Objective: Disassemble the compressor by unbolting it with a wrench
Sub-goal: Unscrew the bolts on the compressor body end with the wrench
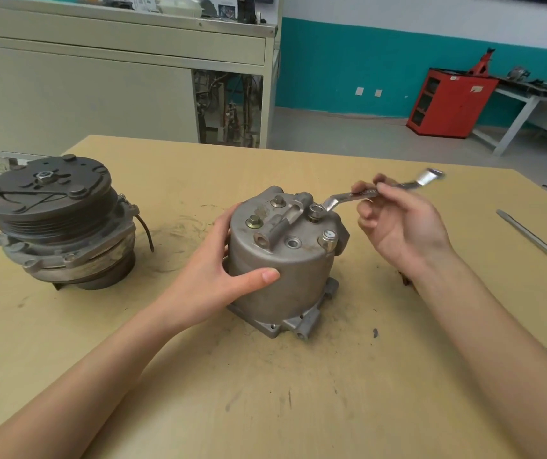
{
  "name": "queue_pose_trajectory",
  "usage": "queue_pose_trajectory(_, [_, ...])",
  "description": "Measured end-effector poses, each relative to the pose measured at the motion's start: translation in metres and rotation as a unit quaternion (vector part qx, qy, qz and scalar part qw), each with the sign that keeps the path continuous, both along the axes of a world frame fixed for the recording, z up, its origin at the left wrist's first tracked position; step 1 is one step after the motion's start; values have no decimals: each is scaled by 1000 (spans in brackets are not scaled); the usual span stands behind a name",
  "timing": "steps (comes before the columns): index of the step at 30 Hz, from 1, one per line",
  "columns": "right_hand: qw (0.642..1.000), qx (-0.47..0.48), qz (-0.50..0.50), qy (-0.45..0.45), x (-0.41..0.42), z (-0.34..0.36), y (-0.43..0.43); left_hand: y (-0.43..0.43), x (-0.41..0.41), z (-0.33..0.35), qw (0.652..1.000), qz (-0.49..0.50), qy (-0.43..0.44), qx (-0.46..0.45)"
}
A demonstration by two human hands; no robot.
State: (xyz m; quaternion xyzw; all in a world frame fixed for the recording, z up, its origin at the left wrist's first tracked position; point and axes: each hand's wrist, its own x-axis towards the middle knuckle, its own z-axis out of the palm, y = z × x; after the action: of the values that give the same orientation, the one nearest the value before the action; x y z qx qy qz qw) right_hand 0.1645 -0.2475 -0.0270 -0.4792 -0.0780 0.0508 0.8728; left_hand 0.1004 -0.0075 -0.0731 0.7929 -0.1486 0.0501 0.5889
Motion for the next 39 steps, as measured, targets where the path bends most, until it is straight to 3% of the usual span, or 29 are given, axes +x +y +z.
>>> queue_pose_trajectory(3, [993, -12, 86, 73, 34, 14, 14, 1, 0, 0, 1000, -1, 1, 0])
queue_pose_trajectory(8, [983, -88, 153, 54, 56, 19, 39, 1, 0, 0, 1000, 1, 1, 0])
queue_pose_trajectory(11, [985, -41, 159, 53, 55, 24, 43, 1, -1, 1, 1000, 0, 0, 1])
queue_pose_trajectory(15, [998, 7, 43, 40, 39, 45, 37, 0, -2, 1, 1000, -4, -5, -3])
queue_pose_trajectory(19, [983, -110, -113, -97, -5, 51, 24, -1, -2, 2, 1000, -4, -5, -4])
queue_pose_trajectory(23, [919, -161, -225, -280, -51, 29, 21, -1, -3, 2, 1000, -4, -1, -5])
queue_pose_trajectory(27, [839, -230, -263, -417, -68, -1, 32, -2, -4, 2, 1000, -7, -2, -10])
queue_pose_trajectory(32, [751, -327, -265, -509, -68, -22, 31, -2, -3, 2, 1000, -3, -2, -7])
queue_pose_trajectory(35, [678, -375, -300, -557, -70, -26, 29, -1, -2, 0, 1000, -5, -2, -10])
queue_pose_trajectory(39, [650, -395, -313, -569, -70, -31, 25, -1, -1, 0, 1000, -6, -1, -9])
